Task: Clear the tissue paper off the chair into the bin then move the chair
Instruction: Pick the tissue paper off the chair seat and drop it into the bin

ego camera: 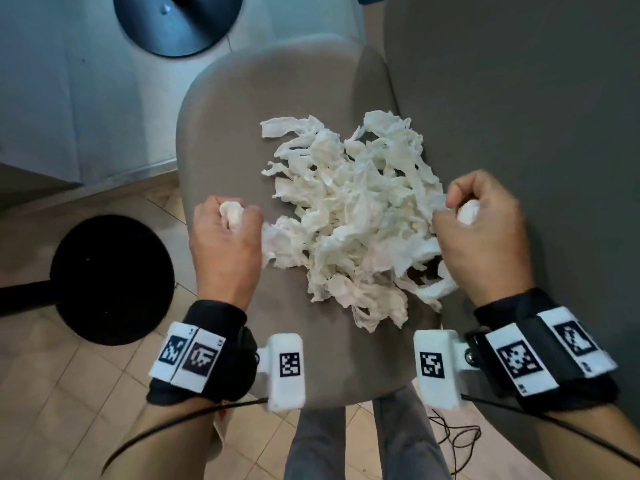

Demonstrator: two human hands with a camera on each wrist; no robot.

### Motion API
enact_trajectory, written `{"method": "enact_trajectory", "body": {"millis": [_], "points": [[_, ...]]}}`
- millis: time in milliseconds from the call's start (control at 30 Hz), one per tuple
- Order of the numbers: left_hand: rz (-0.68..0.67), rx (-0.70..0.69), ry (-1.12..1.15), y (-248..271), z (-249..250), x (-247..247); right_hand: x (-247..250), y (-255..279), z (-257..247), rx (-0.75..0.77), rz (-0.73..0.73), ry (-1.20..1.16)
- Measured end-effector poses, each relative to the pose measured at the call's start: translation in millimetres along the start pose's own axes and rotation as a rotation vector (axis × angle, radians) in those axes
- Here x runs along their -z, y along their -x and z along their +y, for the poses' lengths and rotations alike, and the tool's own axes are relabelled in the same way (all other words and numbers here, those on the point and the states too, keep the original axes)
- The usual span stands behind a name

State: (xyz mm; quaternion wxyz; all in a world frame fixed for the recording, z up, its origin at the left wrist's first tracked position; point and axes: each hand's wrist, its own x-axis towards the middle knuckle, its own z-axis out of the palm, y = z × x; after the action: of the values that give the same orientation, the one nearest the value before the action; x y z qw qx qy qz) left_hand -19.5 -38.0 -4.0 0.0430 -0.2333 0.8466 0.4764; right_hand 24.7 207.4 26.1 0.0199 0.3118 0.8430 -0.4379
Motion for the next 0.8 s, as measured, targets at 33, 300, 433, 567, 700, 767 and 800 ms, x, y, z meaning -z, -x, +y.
{"method": "enact_trajectory", "body": {"millis": [33, 300, 433, 567, 700, 767, 800], "points": [[-0.048, 0.010, -0.019, 2.8, -6.6, -2.1, -4.4, 1.1, -1.1, 0.009, -0.027, 0.022], [-0.397, 0.060, -0.512, 7.7, -54.3, -41.6, -73.5, -3.9, 13.0, 0.189, -0.467, 0.535], [-0.374, 0.025, -0.644, 4.6, -70.6, -42.6, -74.2, -10.9, 21.2, 0.123, -0.349, 0.475], [-0.233, 0.004, -0.549, 4.0, -64.9, -21.4, -42.6, -5.0, 13.9, 0.043, -0.168, 0.247], [-0.148, -0.059, -0.408, 8.5, -41.4, -4.9, -9.6, 10.2, 7.2, -0.040, -0.100, 0.195], [-0.188, -0.076, -0.378, 9.1, -27.4, -8.9, -6.7, 11.7, 11.8, -0.023, -0.074, 0.225], [-0.242, -0.068, -0.384, 8.9, -21.8, -15.1, -9.3, 11.3, 14.3, -0.005, -0.072, 0.233]]}}
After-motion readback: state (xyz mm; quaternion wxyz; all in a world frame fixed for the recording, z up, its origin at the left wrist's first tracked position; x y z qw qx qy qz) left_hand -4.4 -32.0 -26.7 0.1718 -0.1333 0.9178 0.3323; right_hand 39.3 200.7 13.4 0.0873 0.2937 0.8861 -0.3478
